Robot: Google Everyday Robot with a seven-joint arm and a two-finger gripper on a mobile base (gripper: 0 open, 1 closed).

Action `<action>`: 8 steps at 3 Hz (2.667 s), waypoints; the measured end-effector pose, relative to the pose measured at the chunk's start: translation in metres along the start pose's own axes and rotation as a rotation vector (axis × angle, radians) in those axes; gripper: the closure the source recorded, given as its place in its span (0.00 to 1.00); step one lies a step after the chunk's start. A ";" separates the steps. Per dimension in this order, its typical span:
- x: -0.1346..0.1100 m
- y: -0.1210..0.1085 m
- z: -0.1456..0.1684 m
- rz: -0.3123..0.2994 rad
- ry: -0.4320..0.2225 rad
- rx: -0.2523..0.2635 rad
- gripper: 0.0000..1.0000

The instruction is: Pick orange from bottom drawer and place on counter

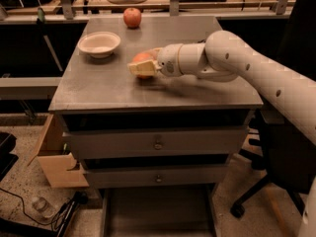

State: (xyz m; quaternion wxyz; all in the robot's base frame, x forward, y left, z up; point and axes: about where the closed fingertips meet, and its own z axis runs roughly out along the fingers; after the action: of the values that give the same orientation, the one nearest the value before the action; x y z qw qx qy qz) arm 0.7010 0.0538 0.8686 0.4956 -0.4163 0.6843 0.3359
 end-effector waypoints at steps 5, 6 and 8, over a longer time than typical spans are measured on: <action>-0.001 0.009 0.012 -0.002 0.002 -0.024 0.00; -0.001 0.009 0.012 -0.002 0.002 -0.025 0.00; -0.046 0.002 -0.029 -0.044 -0.042 -0.130 0.00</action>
Offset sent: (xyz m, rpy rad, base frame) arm -0.0005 0.0029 -0.0009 -0.0009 0.0014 0.0055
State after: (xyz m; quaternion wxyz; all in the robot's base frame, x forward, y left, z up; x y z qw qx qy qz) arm 0.6954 0.0401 0.9211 0.4889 -0.4554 0.6412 0.3775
